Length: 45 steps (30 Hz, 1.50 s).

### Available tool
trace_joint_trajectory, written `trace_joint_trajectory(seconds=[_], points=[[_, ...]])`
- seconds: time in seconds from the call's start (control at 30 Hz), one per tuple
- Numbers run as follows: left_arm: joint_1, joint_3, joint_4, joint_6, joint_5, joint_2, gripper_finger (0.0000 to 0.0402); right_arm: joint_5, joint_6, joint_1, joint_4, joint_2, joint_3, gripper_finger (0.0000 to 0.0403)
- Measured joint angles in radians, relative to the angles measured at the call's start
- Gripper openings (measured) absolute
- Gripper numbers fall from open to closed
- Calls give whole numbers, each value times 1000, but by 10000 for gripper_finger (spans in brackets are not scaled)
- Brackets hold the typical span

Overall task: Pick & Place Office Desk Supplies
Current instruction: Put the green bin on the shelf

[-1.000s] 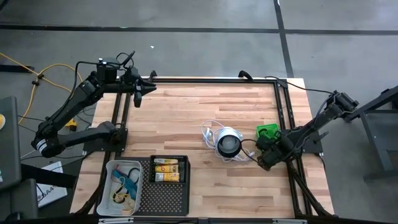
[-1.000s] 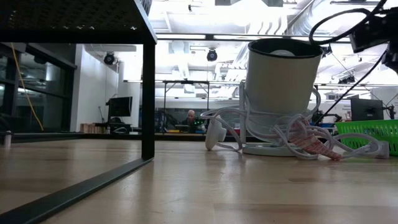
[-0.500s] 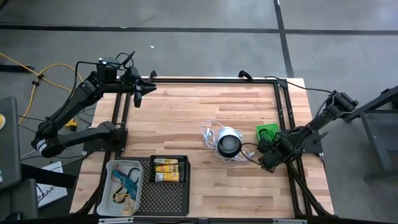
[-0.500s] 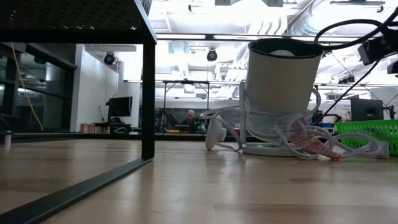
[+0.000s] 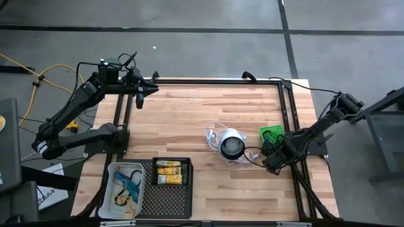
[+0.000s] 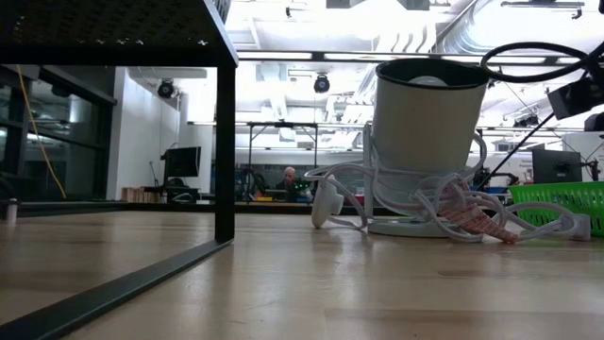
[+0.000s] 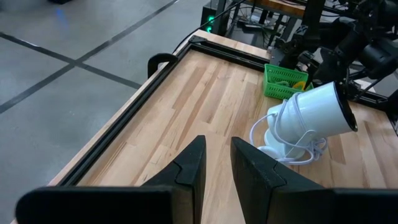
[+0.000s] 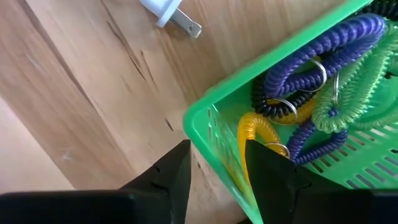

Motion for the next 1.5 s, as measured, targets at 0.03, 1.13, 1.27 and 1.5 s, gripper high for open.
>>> trace_joint_trajectory(seconds=[0.03,1.13,1.27,1.5], points=[[0,0,0,0,0,0,69,0,-4,0,0,0,0,139],[0,0,0,0,0,0,69,59,-85,0,12,0,1,4],[0,0,0,0,0,0,69,82,-105,0,11,0,5,4],[0,0,0,0,0,0,69,138,-126,0,-52,1,83,3]])
